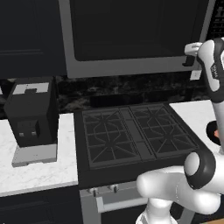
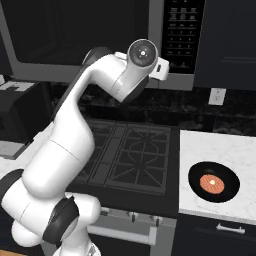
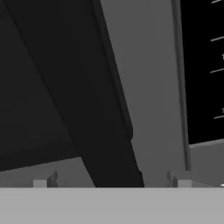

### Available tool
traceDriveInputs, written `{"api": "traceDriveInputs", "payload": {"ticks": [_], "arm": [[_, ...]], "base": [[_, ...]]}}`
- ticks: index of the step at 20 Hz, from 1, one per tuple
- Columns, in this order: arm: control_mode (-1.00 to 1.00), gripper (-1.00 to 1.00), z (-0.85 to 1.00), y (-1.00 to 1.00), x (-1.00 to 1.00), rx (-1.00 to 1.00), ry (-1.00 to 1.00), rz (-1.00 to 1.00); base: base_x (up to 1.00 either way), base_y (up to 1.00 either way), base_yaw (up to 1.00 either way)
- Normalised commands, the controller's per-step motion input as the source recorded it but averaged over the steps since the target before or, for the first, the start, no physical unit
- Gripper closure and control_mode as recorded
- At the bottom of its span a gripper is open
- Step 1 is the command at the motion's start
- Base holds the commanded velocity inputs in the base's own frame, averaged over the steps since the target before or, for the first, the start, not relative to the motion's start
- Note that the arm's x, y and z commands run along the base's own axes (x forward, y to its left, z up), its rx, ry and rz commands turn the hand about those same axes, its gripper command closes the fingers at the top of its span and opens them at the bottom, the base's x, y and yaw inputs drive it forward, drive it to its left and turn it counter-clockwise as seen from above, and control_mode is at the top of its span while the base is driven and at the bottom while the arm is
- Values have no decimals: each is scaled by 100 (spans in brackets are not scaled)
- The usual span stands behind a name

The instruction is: Open the microwave, place the bowl with waffle inside the microwave, then close the microwave door and turn it on.

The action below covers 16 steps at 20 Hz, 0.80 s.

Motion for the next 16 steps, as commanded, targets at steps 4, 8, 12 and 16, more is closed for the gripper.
{"api": "traceDriveInputs", "payload": {"ticks": [4,8,12,16], "arm": [[-100,-100,0,-2,49,1,0,0],[-100,-100,0,-8,40,3,0,0],[-100,-100,0,-3,23,4,0,0],[-100,-100,-2,0,13,1,0,0]], "base": [[0,0,0],[0,0,0],[0,0,0],[0,0,0]]}}
